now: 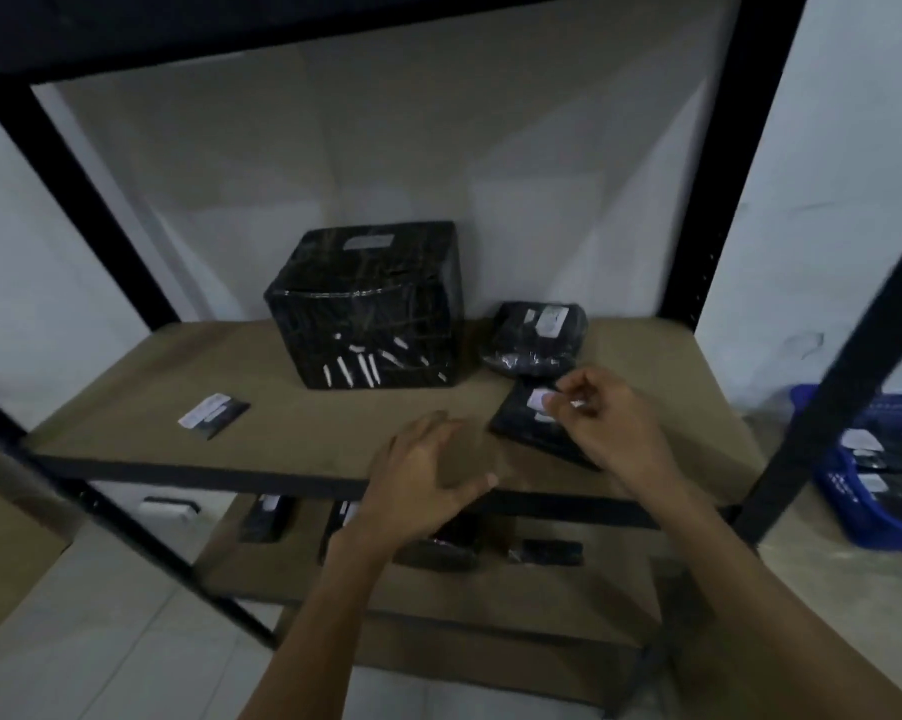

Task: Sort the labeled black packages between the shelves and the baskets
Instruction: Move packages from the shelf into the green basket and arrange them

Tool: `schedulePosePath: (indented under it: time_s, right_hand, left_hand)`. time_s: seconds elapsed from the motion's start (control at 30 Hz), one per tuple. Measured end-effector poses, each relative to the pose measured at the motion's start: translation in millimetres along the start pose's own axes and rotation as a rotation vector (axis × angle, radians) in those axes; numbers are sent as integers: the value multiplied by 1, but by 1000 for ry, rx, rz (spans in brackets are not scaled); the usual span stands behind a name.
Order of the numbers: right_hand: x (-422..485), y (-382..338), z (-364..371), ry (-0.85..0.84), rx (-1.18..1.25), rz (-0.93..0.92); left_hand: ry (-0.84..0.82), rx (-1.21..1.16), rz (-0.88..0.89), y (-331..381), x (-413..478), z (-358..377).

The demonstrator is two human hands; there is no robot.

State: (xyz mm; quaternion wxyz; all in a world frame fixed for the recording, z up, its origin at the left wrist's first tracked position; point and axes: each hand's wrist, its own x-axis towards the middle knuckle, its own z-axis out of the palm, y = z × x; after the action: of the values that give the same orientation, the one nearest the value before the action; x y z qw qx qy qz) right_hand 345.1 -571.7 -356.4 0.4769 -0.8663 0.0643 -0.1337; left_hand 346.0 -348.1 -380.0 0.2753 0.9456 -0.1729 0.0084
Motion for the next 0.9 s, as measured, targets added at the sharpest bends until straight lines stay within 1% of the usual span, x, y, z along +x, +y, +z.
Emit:
schedulePosePath:
  time_s: [0.07, 0.1, 0.2, 0.27, 0.33, 0.4, 0.5, 0.57, 0.63, 0.77, 0.83, 0.9]
  right_hand:
    - [23, 4, 4, 25, 22, 32]
    - [32, 4, 4, 60, -6, 54]
    - [51, 8, 4, 143, -184, 151]
    - [63, 10, 4, 122, -281, 269]
    - [74, 11, 8, 50, -345, 351]
    - [82, 9, 14, 3, -327, 383]
    - [90, 9, 26, 4, -292, 389]
    - [94, 9, 31, 38, -230, 411]
    - [98, 10, 34, 79, -103, 432]
    - [102, 3, 38, 152, 279, 408]
    - [105, -3, 37, 137, 490, 421]
    - [108, -7, 33, 139, 625, 404]
  left_hand:
    - [-2, 61, 7, -5, 21, 2]
    - [-4, 80, 12, -8, 30, 5]
    - [-47, 105, 49, -20, 41, 16]
    - [-56, 179, 69, -29, 47, 23]
    - [-50, 248, 81, -35, 49, 27]
    - [-49, 267, 87, -34, 47, 27]
    - [-68, 280, 90, -34, 46, 25]
    - [-75, 284, 91, -34, 46, 24]
    - [-77, 284, 95, -33, 46, 23]
    - [-93, 288, 98, -33, 46, 22]
    - [-94, 299, 105, -33, 46, 22]
    - [-93, 304, 109, -34, 47, 23]
